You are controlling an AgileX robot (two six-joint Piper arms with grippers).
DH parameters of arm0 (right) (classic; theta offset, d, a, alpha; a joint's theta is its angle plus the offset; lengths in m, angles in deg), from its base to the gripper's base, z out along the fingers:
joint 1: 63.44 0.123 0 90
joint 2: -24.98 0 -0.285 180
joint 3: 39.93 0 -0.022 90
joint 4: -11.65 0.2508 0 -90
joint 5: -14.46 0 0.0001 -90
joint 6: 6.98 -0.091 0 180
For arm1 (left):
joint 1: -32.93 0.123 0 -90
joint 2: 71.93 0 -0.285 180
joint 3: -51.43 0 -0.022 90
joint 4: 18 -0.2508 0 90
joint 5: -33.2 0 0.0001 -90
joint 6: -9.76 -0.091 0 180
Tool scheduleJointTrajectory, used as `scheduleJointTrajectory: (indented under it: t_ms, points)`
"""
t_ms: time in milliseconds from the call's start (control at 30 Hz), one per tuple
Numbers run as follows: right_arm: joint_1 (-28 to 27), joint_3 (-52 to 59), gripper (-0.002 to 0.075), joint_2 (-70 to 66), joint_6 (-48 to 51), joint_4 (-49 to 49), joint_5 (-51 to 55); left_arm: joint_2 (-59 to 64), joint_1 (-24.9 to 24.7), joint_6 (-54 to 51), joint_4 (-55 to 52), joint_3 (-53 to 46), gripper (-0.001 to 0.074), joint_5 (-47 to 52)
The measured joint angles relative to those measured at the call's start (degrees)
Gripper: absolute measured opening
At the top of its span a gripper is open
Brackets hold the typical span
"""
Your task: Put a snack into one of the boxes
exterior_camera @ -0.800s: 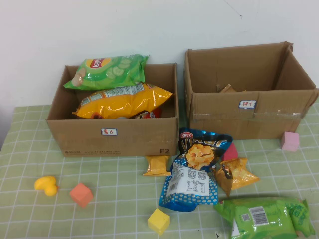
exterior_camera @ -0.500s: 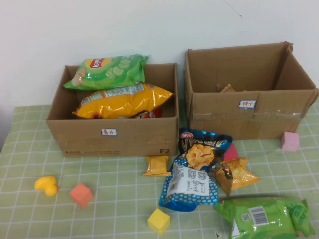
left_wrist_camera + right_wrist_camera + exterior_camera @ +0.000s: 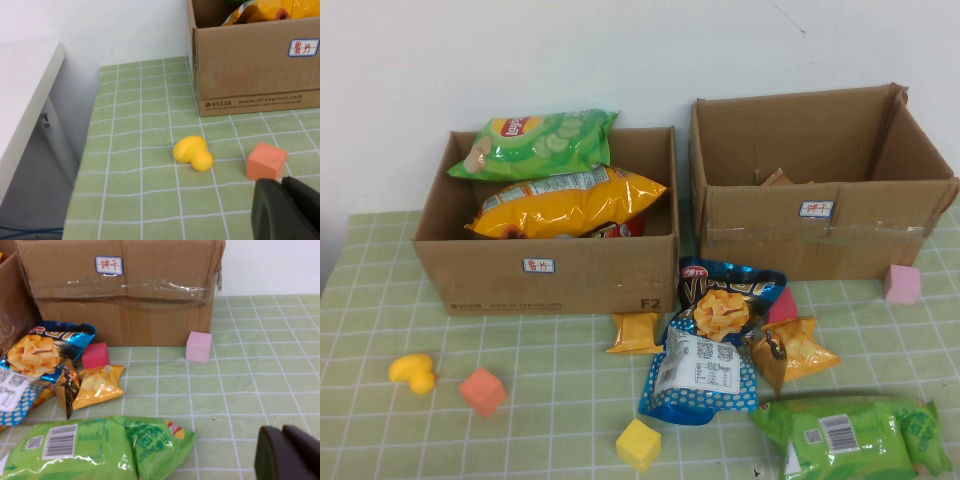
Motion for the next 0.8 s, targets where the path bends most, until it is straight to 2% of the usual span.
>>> scheduleJointTrajectory:
  t_ms: [400,500,633,800]
  points:
    - [0.0,0.0,-0.0002,0.0,-0.2,0.2,0.0,0.0,0.0,0.0,0.0,0.0,-0.0003,0.0]
    - [0.0,0.0,-0.0002,0.0,-0.2,3.7,0.1,0.0,0.0,0.0,0.0,0.0,-0.0003,0.0]
    - [0.0,0.0,-0.0002,0.0,-2.5,17.0,-0.1,0.0,0.0,0.0,0.0,0.0,-0.0003,0.0]
    - [0.0,0.3,-0.0002,0.0,-11.2,44.5,-1.5,0.0,0.0,0.0,0.0,0.0,-0.0003,0.0]
